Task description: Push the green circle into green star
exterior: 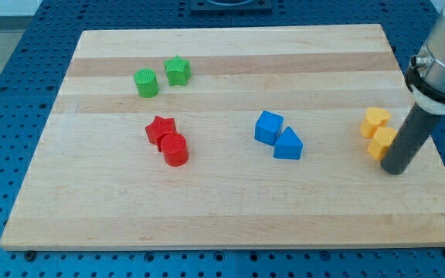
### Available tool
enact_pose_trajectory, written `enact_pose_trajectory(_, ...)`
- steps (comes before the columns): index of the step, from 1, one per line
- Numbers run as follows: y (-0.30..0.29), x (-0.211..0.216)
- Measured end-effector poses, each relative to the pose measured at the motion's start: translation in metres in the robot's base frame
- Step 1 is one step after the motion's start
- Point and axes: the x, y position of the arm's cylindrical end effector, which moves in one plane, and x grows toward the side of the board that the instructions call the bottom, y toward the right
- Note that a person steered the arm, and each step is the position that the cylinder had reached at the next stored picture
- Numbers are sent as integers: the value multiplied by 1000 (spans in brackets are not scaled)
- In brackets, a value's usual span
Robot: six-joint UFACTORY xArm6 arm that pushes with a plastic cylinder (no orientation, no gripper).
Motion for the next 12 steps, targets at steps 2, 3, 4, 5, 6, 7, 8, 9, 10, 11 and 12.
enact_pose_trajectory(2, 0, -13)
enact_pose_trajectory(3, -6, 12)
enact_pose_trajectory(4, -14, 31)
enact_pose_trajectory(5, -24, 35)
enact_pose_trajectory(6, -64, 29)
enact_pose_trajectory(7, -98, 19)
enact_pose_trajectory(8, -123, 7)
enact_pose_trajectory(9, -141, 2)
enact_pose_trajectory(10, -142, 1)
enact_pose_trajectory(11, -142, -7)
enact_pose_trajectory(12, -148, -14)
